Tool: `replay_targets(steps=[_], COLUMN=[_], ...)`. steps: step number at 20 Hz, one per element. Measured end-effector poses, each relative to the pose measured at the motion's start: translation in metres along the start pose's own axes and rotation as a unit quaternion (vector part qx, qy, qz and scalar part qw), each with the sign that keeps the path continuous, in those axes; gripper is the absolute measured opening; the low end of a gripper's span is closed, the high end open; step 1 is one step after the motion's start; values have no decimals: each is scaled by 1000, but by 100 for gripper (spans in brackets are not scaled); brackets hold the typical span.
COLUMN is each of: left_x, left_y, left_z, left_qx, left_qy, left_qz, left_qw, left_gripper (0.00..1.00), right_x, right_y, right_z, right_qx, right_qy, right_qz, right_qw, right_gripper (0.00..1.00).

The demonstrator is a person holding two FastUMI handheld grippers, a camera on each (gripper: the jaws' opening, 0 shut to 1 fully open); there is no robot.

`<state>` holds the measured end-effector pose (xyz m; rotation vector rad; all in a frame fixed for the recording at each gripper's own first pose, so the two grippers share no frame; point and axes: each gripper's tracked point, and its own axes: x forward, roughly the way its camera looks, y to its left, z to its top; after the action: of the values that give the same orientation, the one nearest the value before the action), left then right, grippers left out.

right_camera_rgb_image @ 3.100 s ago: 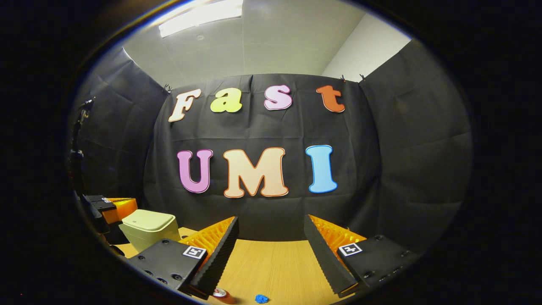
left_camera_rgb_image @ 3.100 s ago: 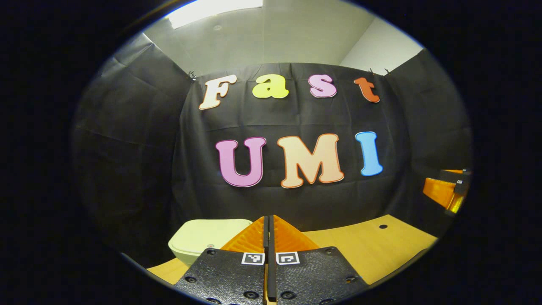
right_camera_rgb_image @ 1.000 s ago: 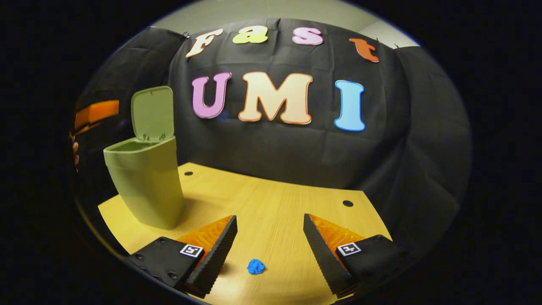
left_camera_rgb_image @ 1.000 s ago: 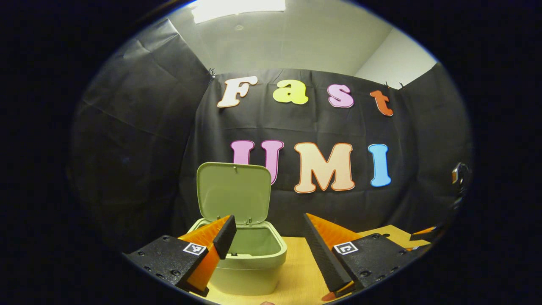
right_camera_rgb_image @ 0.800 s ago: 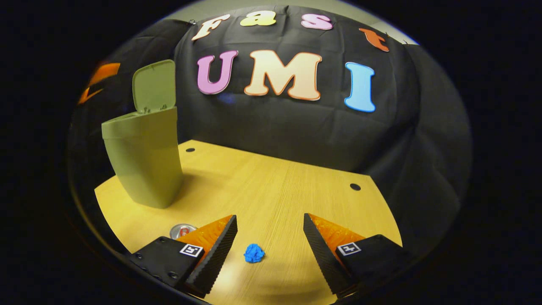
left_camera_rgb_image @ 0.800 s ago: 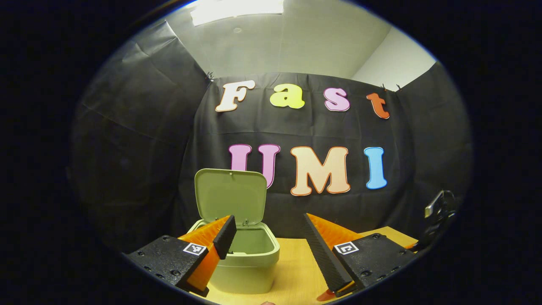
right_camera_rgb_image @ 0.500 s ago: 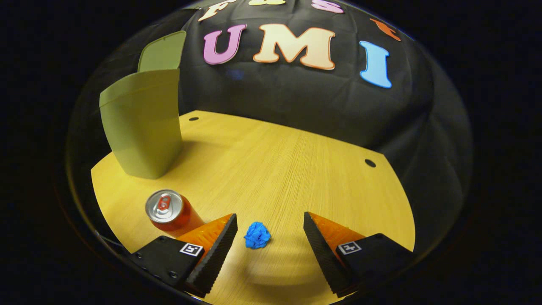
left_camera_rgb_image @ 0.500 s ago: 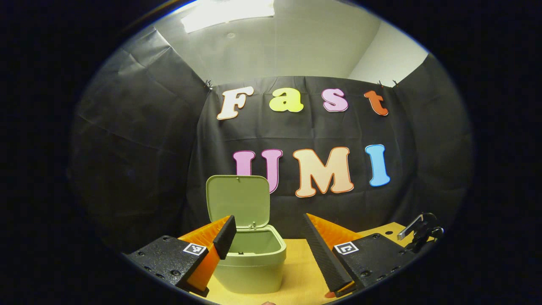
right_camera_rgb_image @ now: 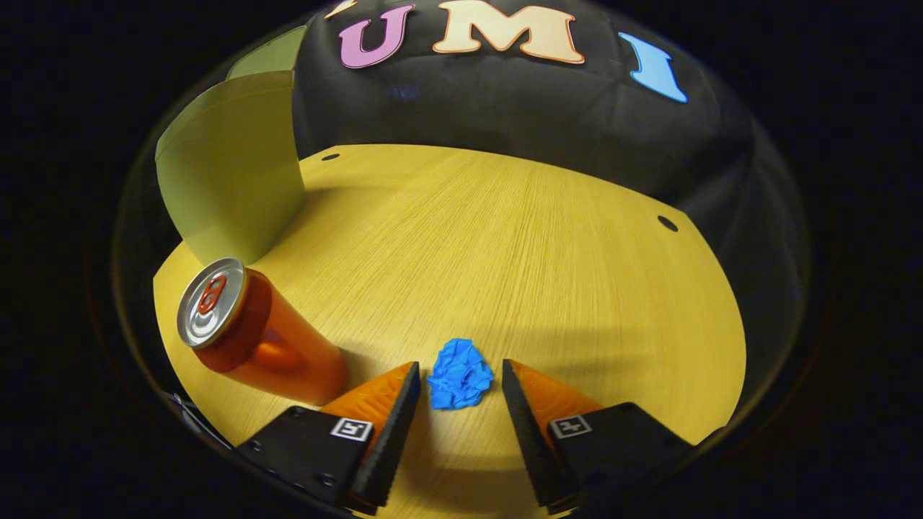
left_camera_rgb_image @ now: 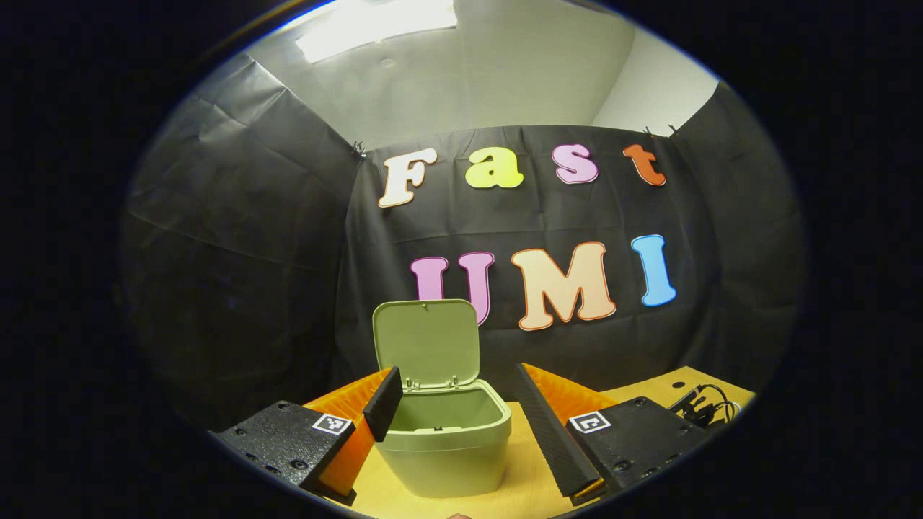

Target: Press the lid of the desktop garbage bin to open it, pick up the crumpled paper on the desktop and throw it into the bin, then pick up the pop can on the desktop and drop it into the bin, and finally close the garbage bin lid.

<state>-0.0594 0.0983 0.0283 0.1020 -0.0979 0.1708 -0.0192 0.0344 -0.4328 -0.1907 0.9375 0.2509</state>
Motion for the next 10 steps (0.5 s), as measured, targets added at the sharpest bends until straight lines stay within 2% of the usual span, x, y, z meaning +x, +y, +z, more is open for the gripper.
replay_targets(steps=[2,3,4,6,10], left_x=[1,1,0,0,-2], left_y=[3,4,6,7,9], left_z=[0,0,-1,-1,-1], left_qx=[-1,-3,-4,-5,-8], left_qy=[1,3,3,4,0], left_qz=[4,5,7,7,7], left_qw=[1000,1000,1000,1000,1000], left_gripper=[93,93,93,93,92], right_x=[-1,1,-2,-4,-29], right_y=[1,-6,-5,-3,-4], right_z=[5,9,7,14,68], right_qx=[14,13,17,32,33], right_qy=[-12,-20,-8,-15,-83], right_qz=[-4,-23,-21,-14,-16], right_qw=[1000,999,1000,999,996], right_gripper=[32,11,3,3,3])
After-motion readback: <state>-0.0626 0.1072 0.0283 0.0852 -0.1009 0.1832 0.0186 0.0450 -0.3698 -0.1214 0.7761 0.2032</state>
